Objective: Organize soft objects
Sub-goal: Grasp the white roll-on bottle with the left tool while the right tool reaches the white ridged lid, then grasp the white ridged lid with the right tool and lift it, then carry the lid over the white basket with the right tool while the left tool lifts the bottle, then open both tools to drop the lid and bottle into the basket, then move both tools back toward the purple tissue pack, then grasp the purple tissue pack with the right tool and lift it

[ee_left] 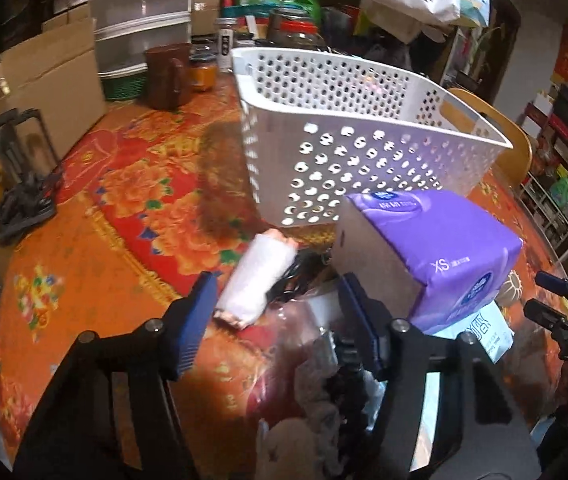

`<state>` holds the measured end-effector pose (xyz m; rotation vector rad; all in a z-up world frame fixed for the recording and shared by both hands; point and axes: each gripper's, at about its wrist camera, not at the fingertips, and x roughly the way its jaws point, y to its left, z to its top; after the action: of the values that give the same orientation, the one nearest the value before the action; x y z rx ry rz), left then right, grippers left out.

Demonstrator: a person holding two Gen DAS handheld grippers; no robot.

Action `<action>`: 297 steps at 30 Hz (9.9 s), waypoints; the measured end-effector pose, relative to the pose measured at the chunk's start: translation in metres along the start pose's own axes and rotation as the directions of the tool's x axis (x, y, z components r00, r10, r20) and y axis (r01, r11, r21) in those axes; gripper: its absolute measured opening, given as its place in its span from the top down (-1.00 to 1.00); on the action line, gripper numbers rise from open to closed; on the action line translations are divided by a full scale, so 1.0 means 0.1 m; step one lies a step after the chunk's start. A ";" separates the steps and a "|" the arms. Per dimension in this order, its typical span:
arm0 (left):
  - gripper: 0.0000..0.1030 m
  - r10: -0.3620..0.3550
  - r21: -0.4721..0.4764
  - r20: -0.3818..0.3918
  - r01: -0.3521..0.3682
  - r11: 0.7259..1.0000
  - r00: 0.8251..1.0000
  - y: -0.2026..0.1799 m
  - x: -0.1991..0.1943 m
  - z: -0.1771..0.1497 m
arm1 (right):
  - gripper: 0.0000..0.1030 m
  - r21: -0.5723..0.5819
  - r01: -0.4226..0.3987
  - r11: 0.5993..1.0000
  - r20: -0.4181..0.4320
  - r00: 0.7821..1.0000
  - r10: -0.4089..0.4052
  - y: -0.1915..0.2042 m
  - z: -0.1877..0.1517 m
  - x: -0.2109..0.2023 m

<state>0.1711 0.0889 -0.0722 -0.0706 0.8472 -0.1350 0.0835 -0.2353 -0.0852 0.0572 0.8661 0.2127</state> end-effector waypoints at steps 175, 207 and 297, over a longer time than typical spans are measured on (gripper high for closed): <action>0.45 -0.050 0.085 0.079 0.044 0.995 0.996 -0.54 -0.63 1.05 | 0.45 -0.128 -0.109 0.986 0.139 0.982 0.127 0.26 1.78 -0.34; -0.77 -0.039 -0.054 -0.018 0.038 0.998 0.999 -0.72 0.50 1.88 | -0.28 -0.137 -0.075 0.988 0.083 0.993 0.087 0.33 2.27 0.45; 0.01 -0.187 0.108 -0.006 0.187 0.976 0.982 -0.82 -0.03 -0.20 | 0.24 -0.226 -0.296 0.928 0.022 0.951 0.309 0.72 0.43 0.27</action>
<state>0.1462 0.0076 -0.0736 -0.0486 0.8272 -0.3576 0.1219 -0.1574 -0.0676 -0.0107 0.7689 0.5942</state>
